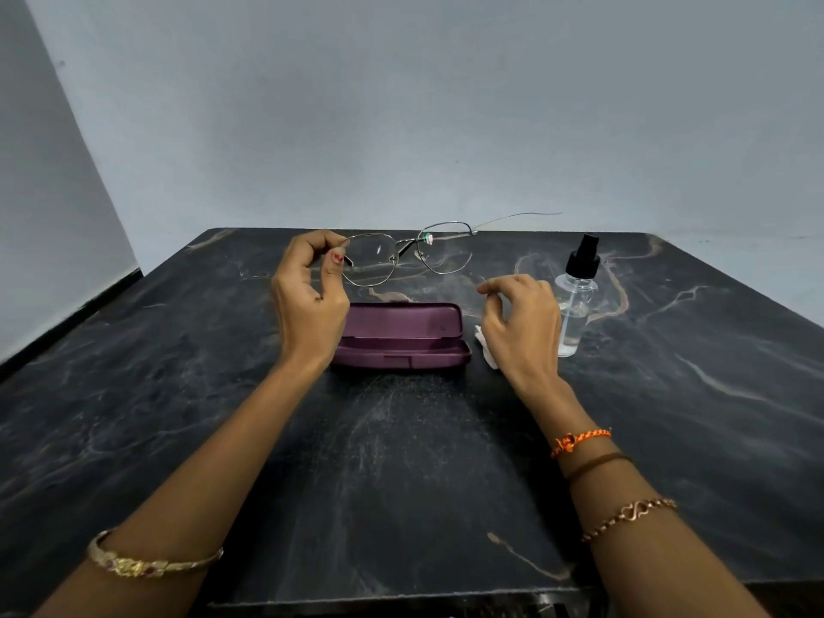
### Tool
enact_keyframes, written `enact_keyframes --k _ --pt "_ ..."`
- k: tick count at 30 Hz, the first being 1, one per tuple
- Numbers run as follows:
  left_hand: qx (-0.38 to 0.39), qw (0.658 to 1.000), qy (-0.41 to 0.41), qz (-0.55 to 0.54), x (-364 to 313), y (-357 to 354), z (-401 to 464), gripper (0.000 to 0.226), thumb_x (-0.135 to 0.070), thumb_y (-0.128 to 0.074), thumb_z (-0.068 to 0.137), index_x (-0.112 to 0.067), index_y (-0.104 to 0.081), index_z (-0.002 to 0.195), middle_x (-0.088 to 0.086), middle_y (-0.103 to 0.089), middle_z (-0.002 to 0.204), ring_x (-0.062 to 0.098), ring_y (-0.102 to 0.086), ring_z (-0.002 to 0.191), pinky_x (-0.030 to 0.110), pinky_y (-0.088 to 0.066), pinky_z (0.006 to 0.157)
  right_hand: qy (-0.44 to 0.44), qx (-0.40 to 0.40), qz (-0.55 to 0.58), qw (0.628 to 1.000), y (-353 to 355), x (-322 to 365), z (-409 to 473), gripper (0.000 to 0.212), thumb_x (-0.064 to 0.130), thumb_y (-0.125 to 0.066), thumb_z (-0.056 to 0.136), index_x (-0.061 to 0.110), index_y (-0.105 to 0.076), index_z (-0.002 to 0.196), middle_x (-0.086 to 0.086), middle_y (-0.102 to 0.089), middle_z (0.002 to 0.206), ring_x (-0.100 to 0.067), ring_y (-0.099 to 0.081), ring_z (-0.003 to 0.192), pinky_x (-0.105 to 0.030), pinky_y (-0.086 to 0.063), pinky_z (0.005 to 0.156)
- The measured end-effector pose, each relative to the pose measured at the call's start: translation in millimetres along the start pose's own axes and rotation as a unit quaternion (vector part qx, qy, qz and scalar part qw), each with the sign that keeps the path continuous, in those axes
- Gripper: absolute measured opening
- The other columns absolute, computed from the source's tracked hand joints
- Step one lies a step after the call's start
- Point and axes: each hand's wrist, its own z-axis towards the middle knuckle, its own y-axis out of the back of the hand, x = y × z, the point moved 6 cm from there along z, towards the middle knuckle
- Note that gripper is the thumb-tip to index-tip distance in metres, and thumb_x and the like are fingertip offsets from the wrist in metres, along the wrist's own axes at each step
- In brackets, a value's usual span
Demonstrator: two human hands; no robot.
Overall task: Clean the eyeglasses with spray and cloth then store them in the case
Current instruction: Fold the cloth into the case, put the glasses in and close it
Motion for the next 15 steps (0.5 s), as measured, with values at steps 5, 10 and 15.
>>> enact_keyframes --k 5,10,15 --pt "0.023 1.0 -0.018 -0.001 -6 -3 -2 0.013 -0.006 -0.047 0.086 -0.006 -0.057 0.095 0.006 -0.056 0.088 0.006 -0.054 0.081 0.012 -0.046 0.075 -0.094 -0.041 0.247 0.963 5 0 -1 0.021 0.006 -0.048 0.086 0.015 -0.067 0.09 -0.003 -0.07 0.086 -0.012 -0.061 0.077 -0.024 -0.048 0.067" --pt "0.037 0.997 -0.058 0.016 -14 -7 -5 0.014 -0.004 -0.048 0.084 -0.008 -0.057 0.093 0.005 -0.056 0.086 0.011 -0.053 0.083 0.017 -0.045 0.076 -0.175 -0.02 0.451 0.875 -4 -2 0 0.02 0.019 -0.045 0.094 0.017 -0.065 0.09 0.002 -0.065 0.08 -0.006 -0.059 0.071 -0.017 -0.048 0.064" --pt "0.04 0.995 -0.083 0.035 -18 -8 -6 0.014 -0.002 -0.048 0.083 -0.006 -0.059 0.092 0.004 -0.056 0.086 0.019 -0.054 0.084 0.021 -0.045 0.076 -0.189 -0.026 0.511 0.838 -4 -2 1 0.019 0.018 -0.049 0.092 0.015 -0.066 0.087 0.003 -0.066 0.078 0.0 -0.062 0.068 -0.011 -0.048 0.06"
